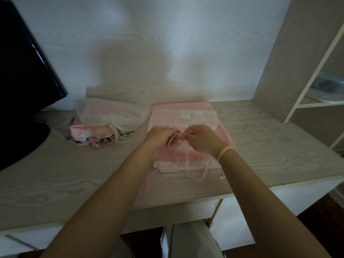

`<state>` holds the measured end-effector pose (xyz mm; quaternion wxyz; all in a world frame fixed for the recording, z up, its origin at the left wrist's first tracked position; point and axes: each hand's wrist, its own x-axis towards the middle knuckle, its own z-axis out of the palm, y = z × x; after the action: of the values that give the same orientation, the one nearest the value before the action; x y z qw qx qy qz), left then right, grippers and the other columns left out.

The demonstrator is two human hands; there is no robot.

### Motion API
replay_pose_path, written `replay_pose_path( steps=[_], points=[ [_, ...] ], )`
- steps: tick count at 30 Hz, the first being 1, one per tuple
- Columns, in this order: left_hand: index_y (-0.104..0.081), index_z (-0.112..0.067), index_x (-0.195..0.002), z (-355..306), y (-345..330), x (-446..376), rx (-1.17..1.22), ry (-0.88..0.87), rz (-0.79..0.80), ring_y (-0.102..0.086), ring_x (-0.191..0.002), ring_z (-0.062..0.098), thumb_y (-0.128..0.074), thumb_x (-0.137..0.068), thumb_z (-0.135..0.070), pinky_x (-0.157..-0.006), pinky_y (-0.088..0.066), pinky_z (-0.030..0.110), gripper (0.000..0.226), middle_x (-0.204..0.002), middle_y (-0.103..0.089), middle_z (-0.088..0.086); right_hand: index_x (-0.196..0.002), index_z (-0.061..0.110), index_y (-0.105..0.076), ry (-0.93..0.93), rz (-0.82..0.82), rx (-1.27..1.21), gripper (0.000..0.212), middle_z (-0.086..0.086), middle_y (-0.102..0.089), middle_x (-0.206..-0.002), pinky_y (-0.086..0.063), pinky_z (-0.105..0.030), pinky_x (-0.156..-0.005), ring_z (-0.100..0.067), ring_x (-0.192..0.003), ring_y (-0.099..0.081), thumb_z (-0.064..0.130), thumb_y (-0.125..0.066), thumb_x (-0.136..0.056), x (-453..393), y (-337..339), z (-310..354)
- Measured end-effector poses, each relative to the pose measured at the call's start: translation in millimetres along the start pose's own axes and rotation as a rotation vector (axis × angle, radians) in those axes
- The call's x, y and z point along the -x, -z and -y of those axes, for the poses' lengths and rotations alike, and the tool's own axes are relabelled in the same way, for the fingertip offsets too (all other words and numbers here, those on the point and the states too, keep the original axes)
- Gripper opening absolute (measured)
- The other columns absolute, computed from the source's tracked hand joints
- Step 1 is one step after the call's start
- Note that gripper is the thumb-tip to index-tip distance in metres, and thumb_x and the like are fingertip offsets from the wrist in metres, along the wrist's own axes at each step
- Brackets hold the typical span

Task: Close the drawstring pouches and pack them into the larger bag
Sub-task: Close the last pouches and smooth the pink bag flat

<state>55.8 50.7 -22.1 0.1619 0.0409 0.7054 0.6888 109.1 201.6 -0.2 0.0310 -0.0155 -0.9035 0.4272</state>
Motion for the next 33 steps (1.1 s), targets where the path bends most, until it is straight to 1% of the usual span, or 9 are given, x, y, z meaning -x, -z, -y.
replay_pose_path(
  steps=[3, 10, 13, 16, 20, 25, 28, 31, 33],
  points=[
    [-0.072, -0.001, -0.094, -0.5, -0.4, 0.0, 0.018, -0.017, 0.02, -0.067, -0.069, 0.023, -0.066, -0.089, -0.01, -0.06, -0.054, 0.027, 0.012, -0.084, -0.072, 0.016, -0.075, 0.012, -0.071, 0.003, 0.165, 0.034, 0.023, -0.004, -0.055, -0.058, -0.043, -0.026, -0.046, -0.015, -0.049, -0.047, 0.021, -0.057, -0.092, 4.8, -2.2, 4.2],
    [-0.071, 0.0, -0.097, -5.4, 4.0, 4.5, -0.085, -0.043, 0.119, -0.065, -0.061, 0.013, -0.071, -0.08, 0.008, -0.059, -0.052, 0.019, 0.019, -0.076, -0.07, 0.01, -0.083, 0.005, -0.069, -0.08, 0.234, 0.16, 0.026, -0.002, -0.057, -0.061, -0.046, -0.026, -0.053, -0.015, -0.051, -0.052, 0.027, -0.057, -0.093, 5.4, -1.0, 1.9],
    [-0.074, -0.012, -0.092, -7.1, 9.3, 4.5, -0.229, -0.105, 0.086, -0.064, -0.07, 0.016, -0.076, -0.078, 0.001, -0.067, -0.053, 0.023, 0.019, -0.083, -0.072, 0.009, -0.085, 0.01, -0.07, -0.052, 0.035, 0.088, 0.018, 0.0, -0.061, -0.065, -0.044, -0.022, -0.048, -0.013, -0.052, -0.052, 0.021, -0.057, -0.092, 0.3, 7.8, 2.2],
    [-0.074, -0.025, -0.085, -6.7, 10.7, 4.4, -0.378, -0.176, 0.021, -0.067, -0.078, 0.01, -0.08, -0.078, -0.008, -0.071, -0.054, 0.02, 0.019, -0.087, -0.074, -0.001, -0.1, 0.013, -0.068, -0.012, -0.14, -0.003, 0.018, -0.002, -0.068, -0.085, -0.045, -0.021, -0.046, -0.013, -0.053, -0.057, 0.008, -0.053, -0.09, -7.2, 10.0, 5.3],
    [-0.073, -0.032, -0.077, -1.6, 5.0, 4.0, -0.459, -0.279, -0.039, -0.068, -0.073, 0.012, -0.079, -0.078, -0.009, -0.07, -0.056, 0.026, 0.024, -0.079, -0.072, -0.005, -0.108, 0.011, -0.063, -0.087, 0.06, -0.071, 0.018, -0.017, -0.073, -0.085, -0.052, -0.032, -0.051, -0.025, -0.054, -0.062, 0.009, -0.056, -0.092, -17.2, 2.4, 11.9],
    [-0.077, -0.02, -0.087, 1.8, 2.2, 5.2, -0.573, -0.411, -0.134, -0.056, -0.055, -0.005, -0.072, -0.08, -0.005, -0.052, -0.04, 0.006, 0.017, -0.068, -0.065, -0.013, -0.096, 0.008, -0.068, -0.157, 0.166, -0.083, 0.021, -0.015, -0.068, -0.075, -0.046, -0.025, -0.046, -0.019, -0.047, -0.057, -0.002, -0.052, -0.086, -22.0, 1.9, 19.5],
    [-0.078, -0.018, -0.088, 4.6, -0.1, 4.8, -0.567, -0.435, -0.19, -0.054, -0.056, 0.002, -0.07, -0.081, -0.006, -0.056, -0.043, 0.015, 0.017, -0.065, -0.063, -0.012, -0.096, 0.005, -0.067, -0.176, 0.245, -0.208, 0.024, -0.014, -0.065, -0.078, -0.041, -0.022, -0.043, -0.019, -0.047, -0.054, -0.004, -0.049, -0.083, -22.1, 1.5, 16.9],
    [-0.078, -0.02, -0.085, 7.1, -5.1, 1.5, -0.45, -0.413, -0.236, -0.064, -0.066, 0.016, -0.074, -0.08, -0.009, -0.064, -0.053, 0.026, 0.012, -0.076, -0.071, -0.003, -0.103, 0.002, -0.063, -0.24, 0.286, -0.381, 0.024, -0.012, -0.067, -0.075, -0.039, -0.025, -0.049, -0.019, -0.047, -0.051, -0.002, -0.043, -0.089, -21.9, 2.5, 13.1],
    [-0.077, -0.022, -0.083, 7.1, -6.4, 1.9, -0.38, -0.39, -0.245, -0.068, -0.071, 0.014, -0.074, -0.08, -0.008, -0.066, -0.055, 0.026, 0.014, -0.083, -0.073, -0.003, -0.106, 0.0, -0.061, -0.294, 0.288, -0.509, 0.025, -0.01, -0.069, -0.073, -0.037, -0.028, -0.052, -0.016, -0.044, -0.047, 0.0, -0.04, -0.092, -21.3, 2.4, 11.6]
  ],
)
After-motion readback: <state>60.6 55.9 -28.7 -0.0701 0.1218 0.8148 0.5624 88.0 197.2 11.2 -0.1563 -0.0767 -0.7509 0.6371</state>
